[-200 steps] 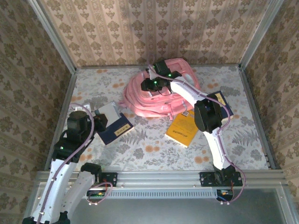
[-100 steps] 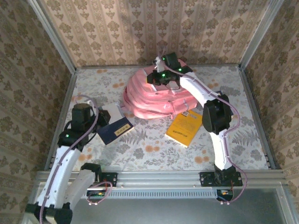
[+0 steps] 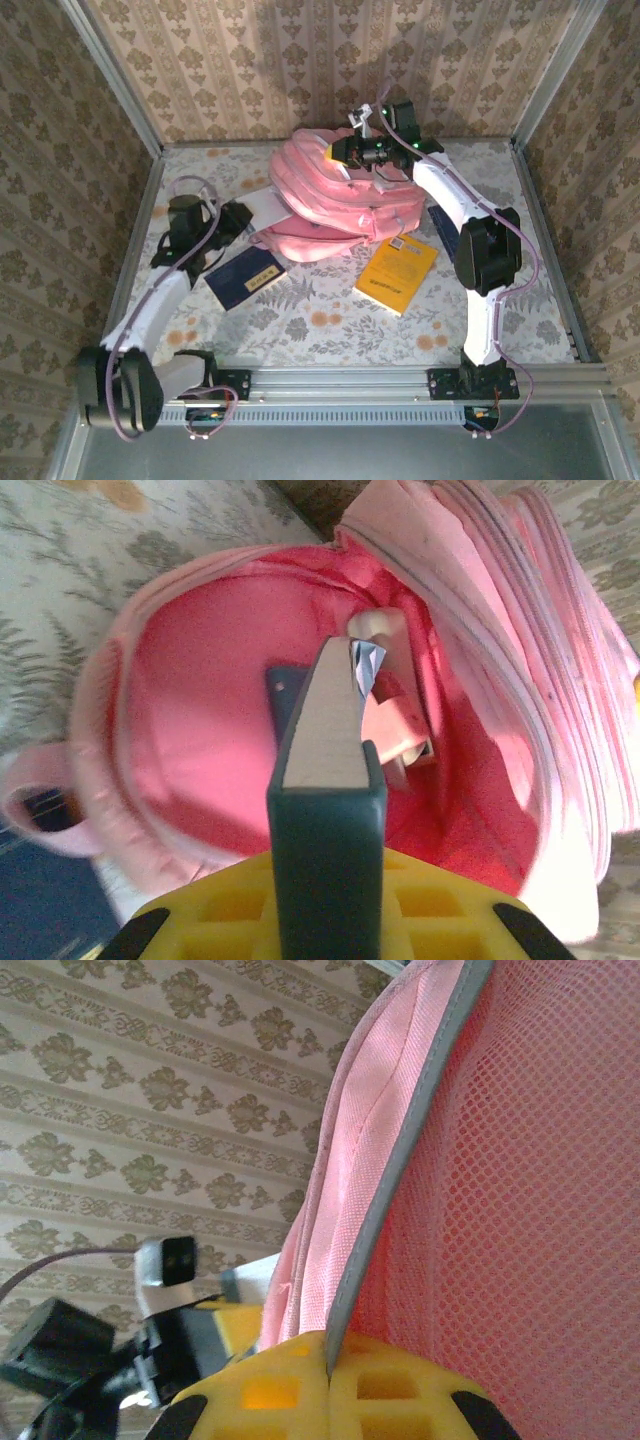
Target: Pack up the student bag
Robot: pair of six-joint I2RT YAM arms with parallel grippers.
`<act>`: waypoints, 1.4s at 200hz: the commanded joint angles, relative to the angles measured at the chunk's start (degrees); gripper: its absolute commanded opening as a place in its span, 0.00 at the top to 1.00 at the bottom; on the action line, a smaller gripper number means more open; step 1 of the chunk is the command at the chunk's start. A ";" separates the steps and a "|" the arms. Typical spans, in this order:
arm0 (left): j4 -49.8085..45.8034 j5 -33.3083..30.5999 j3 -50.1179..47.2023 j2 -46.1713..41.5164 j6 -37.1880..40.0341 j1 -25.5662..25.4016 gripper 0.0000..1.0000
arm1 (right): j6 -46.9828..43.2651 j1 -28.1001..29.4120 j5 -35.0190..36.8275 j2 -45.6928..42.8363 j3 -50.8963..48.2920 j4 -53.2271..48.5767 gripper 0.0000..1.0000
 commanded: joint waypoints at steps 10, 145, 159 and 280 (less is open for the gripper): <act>23.31 5.12 0.21 9.22 -10.51 -3.59 1.00 | 4.25 0.03 -6.76 -5.86 0.59 9.15 1.00; 66.43 -0.32 8.93 42.30 -34.62 -9.98 1.00 | 6.27 -0.60 -7.61 -6.84 -1.08 11.33 1.00; 66.45 -0.52 9.30 43.00 -34.61 -9.95 1.00 | 6.38 -0.63 -7.52 -6.84 -1.49 11.55 1.00; 34.91 1.81 26.23 46.74 -22.98 -13.29 0.21 | 2.10 -0.13 -0.26 -6.68 -5.74 9.42 1.00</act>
